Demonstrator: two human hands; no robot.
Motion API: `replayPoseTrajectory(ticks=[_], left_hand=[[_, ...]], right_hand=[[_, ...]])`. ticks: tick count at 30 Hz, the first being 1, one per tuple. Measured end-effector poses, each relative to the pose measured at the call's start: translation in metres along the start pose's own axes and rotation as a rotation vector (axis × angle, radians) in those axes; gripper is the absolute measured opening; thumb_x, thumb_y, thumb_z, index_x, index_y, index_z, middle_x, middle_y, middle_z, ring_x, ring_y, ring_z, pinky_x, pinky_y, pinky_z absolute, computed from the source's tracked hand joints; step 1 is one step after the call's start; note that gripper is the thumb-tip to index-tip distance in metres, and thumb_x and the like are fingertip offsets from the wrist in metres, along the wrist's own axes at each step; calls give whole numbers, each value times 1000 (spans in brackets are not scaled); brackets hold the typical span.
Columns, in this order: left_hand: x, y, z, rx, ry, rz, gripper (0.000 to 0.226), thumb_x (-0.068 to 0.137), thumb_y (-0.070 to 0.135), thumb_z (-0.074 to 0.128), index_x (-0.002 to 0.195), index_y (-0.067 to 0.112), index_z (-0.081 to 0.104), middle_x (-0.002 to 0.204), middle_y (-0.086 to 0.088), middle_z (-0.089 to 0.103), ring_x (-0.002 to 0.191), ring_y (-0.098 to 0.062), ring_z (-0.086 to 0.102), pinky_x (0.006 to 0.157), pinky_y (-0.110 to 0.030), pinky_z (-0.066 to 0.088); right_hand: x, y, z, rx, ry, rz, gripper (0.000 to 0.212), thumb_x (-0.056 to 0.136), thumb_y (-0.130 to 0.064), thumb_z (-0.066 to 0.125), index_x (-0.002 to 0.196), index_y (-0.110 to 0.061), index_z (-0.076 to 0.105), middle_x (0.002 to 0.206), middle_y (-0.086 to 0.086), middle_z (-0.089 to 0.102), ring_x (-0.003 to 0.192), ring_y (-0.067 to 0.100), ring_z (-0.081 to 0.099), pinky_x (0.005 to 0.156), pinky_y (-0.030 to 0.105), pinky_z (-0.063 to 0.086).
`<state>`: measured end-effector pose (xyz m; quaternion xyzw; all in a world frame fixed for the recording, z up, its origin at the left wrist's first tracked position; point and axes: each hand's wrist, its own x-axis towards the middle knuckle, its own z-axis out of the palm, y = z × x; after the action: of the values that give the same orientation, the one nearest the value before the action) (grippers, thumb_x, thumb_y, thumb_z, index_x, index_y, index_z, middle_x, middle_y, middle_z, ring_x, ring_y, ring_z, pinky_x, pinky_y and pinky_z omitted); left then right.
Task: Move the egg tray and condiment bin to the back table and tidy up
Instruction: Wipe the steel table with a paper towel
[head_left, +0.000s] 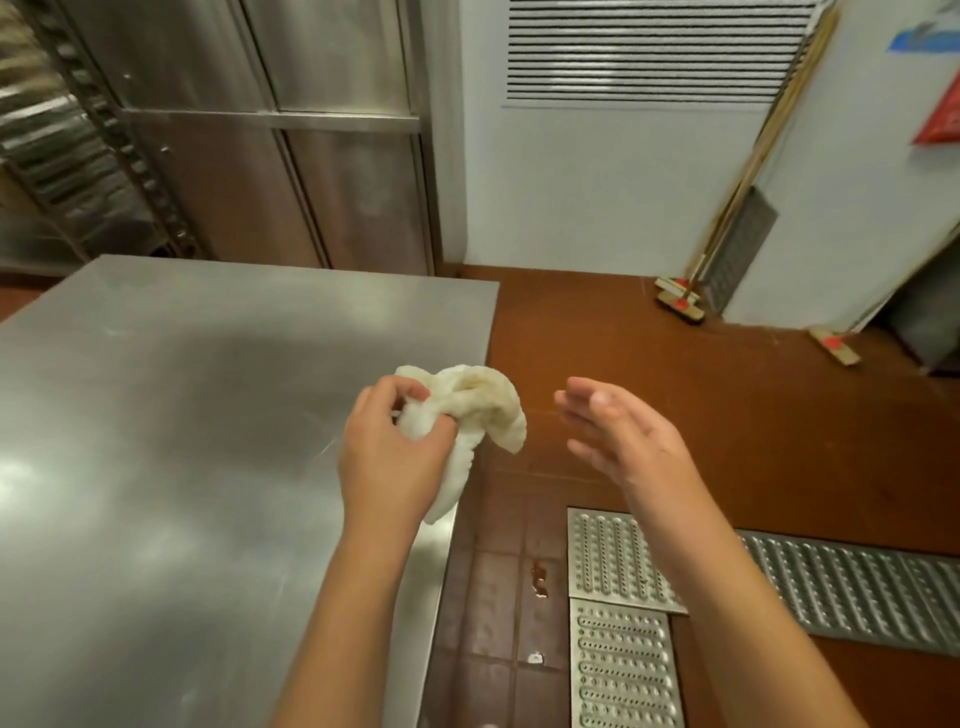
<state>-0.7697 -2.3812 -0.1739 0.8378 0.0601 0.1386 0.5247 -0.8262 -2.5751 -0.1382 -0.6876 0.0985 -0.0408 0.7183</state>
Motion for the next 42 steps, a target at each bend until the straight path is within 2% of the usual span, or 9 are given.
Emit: replayPoseTrajectory(ticks=[5, 8, 15, 18, 22, 29, 34, 37, 42], left_hand=[[38, 0, 41, 41, -36, 1, 24, 67, 36, 65, 88, 42, 56, 93, 21, 58, 84, 4, 56, 62, -20, 39], [64, -3, 69, 76, -41, -14, 24, 72, 30, 68, 87, 43, 55, 94, 20, 59, 86, 1, 57, 63, -21, 39], [118, -6, 112, 233, 75, -37, 26, 69, 37, 62, 94, 38, 54, 96, 15, 56, 89, -13, 57, 71, -32, 44], [136, -25, 115, 276, 133, -144, 24, 74, 27, 67, 93, 36, 54, 98, 14, 57, 94, -17, 58, 72, -31, 41], [154, -57, 108, 320, 223, -273, 25, 73, 29, 68, 93, 36, 54, 95, 15, 59, 89, -14, 58, 66, -25, 37], [201, -106, 113, 344, 267, -370, 26, 72, 29, 70, 94, 32, 55, 95, 7, 60, 90, -19, 58, 74, -31, 43], [248, -133, 121, 534, 234, -443, 38, 78, 29, 68, 114, 21, 59, 111, -5, 62, 101, -28, 59, 87, -41, 47], [272, -142, 126, 445, 200, -552, 45, 81, 27, 68, 123, 18, 56, 122, -8, 59, 108, -30, 57, 93, -44, 46], [315, -128, 140, 101, 266, -506, 37, 91, 35, 63, 125, 23, 54, 127, 2, 59, 113, -15, 56, 85, -27, 40]], right_hand=[[47, 2, -17, -16, 32, 17, 33, 100, -32, 47, 128, -21, 62, 122, -6, 69, 115, 2, 63, 101, 33, 51], [87, 7, -33, -16, 24, 28, 32, 100, -32, 47, 127, -22, 62, 121, -7, 70, 115, 3, 63, 101, 33, 51], [182, -4, -52, 20, -121, 22, 34, 100, -30, 46, 129, -19, 60, 121, -7, 69, 116, 4, 62, 99, 29, 51], [215, -1, -44, 47, -189, 55, 33, 102, -27, 44, 129, -16, 60, 123, -2, 68, 118, 8, 62, 99, 30, 50], [249, 9, -22, 28, -304, 108, 29, 101, -29, 45, 123, -21, 62, 122, -3, 69, 117, 8, 62, 100, 31, 50], [318, 17, 19, -44, -370, 126, 34, 100, -32, 47, 127, -20, 62, 121, -6, 70, 114, 6, 63, 96, 27, 52], [368, 14, 50, -68, -378, 116, 33, 99, -33, 48, 126, -21, 62, 121, -6, 69, 114, 5, 63, 97, 27, 52], [390, 16, 59, -96, -379, 110, 33, 99, -37, 47, 126, -24, 62, 121, -9, 69, 113, 2, 63, 96, 25, 51], [429, 14, 64, -95, -361, 123, 34, 99, -38, 47, 127, -25, 62, 122, -9, 68, 114, 3, 62, 97, 26, 52]])
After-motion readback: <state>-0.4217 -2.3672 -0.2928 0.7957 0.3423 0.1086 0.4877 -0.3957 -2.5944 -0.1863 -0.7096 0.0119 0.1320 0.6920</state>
